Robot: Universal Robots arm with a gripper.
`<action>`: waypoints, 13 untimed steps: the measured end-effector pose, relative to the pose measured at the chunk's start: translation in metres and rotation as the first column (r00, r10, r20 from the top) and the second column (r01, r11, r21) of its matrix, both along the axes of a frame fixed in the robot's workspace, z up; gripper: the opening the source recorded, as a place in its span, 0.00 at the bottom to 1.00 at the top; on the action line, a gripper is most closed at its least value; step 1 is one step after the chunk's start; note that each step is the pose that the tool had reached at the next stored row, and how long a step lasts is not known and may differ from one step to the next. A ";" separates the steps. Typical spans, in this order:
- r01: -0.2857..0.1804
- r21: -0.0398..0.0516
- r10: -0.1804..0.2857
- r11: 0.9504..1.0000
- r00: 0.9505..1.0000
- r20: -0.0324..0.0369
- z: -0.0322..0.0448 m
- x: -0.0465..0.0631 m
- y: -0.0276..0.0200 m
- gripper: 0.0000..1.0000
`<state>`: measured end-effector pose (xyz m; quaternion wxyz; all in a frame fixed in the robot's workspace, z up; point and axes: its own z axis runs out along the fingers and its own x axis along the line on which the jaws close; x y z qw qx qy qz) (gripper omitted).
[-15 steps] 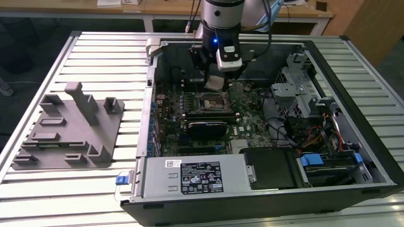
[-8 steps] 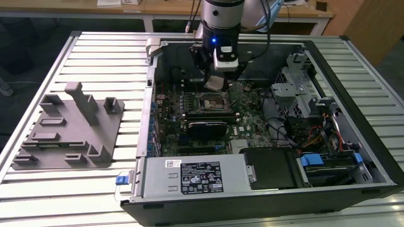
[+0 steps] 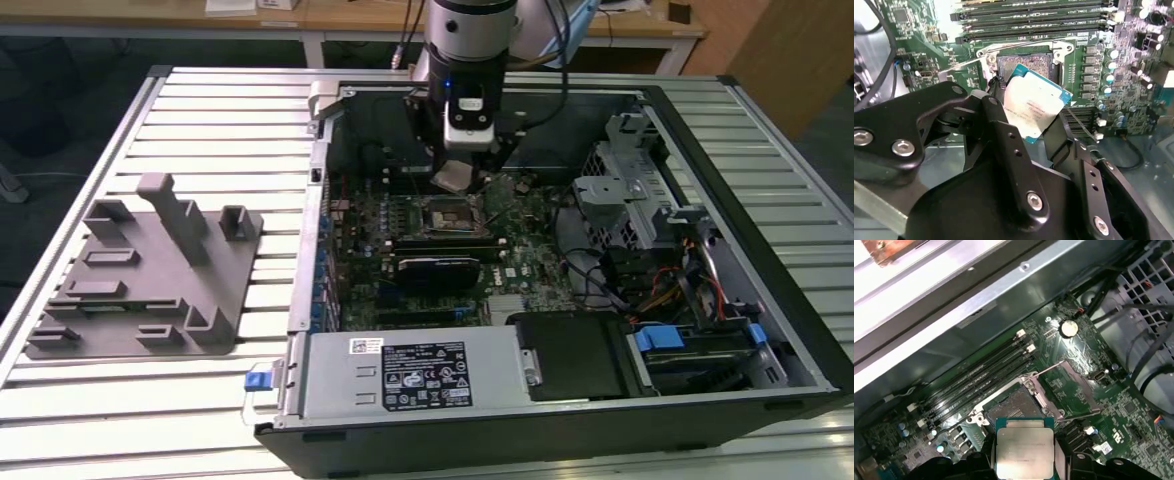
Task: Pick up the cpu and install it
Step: 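Place the cpu into insertion slot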
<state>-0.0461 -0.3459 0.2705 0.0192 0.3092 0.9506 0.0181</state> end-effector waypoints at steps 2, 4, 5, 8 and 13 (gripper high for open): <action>0.027 0.000 -0.027 1.000 1.000 0.000 0.0000 0.000 0.0000 0.55; 0.052 0.000 -0.052 0.999 0.999 0.000 -0.0001 0.000 0.0000 0.55; 0.064 0.000 -0.064 0.998 0.998 0.000 0.0000 0.000 0.0000 0.55; 0.103 0.000 -0.103 0.995 0.995 0.000 -0.0001 0.000 0.0000 0.55; 0.167 0.000 -0.167 0.986 0.986 0.000 -0.0001 0.000 0.0000 0.55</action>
